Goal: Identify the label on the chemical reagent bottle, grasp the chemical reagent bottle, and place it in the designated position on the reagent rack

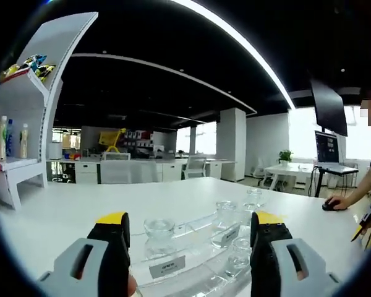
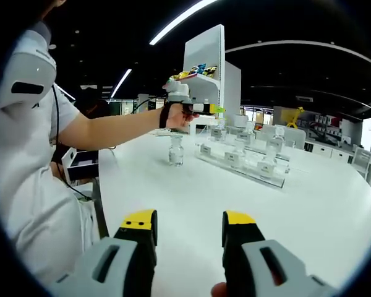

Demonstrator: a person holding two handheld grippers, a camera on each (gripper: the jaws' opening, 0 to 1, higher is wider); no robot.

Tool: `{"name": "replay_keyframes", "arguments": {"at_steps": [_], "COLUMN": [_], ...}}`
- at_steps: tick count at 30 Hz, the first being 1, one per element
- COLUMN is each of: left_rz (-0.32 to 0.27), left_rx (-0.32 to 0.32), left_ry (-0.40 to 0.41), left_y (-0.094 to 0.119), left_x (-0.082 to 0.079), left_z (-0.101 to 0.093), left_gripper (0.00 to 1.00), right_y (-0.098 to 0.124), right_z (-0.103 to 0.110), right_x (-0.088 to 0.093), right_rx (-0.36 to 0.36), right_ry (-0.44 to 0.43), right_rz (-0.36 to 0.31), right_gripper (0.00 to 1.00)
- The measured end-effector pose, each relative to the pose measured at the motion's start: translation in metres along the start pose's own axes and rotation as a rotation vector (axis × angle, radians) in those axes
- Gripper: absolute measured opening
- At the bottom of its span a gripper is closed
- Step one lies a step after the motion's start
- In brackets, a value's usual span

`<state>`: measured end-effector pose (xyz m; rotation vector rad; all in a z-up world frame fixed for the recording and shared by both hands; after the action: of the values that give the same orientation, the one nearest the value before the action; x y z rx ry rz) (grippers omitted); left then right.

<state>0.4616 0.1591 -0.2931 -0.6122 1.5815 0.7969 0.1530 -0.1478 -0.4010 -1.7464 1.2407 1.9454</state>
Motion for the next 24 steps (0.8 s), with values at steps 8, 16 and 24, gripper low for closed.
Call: {"name": "replay_keyframes", "arguments": {"at_steps": [8,16,24], "left_rz": [-0.023,-0.014,0.062], "left_rx": [0.06,0.109,0.193], "left_ry": [-0.005,-0.027,-0.054], "left_y": [0.028,0.057,0.082], "left_x": [-0.009,-0.005,0.023], "left_z": [-0.014,-0.028,-0.045], "left_gripper": [0.81,0.83,0.83], "right_y": [0.0,0.002,0.002], "right_z": [0.001,0.001,0.001], "right_x": [0.0,-0.001,-0.001], "right_rx": [0.0,0.003,0.002], "right_ry": [0.002,0.004,0.005], "right_rz": [0.0,0.004,0.009], "right_gripper": [0.4,0.4,0.4]}}
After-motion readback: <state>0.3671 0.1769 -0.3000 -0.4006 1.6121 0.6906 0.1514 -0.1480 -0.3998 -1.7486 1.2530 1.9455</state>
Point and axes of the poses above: the point that each gripper's makers call its tool centre point, and the gripper's own axes: y roughly backward along the fingers, z roughly to its left, x roughly out of its underside, the point moved 8 cm from there along y, roughly backward along the fingers, and after that the axes turned 11 degrees about z, right-handed, at the moved point
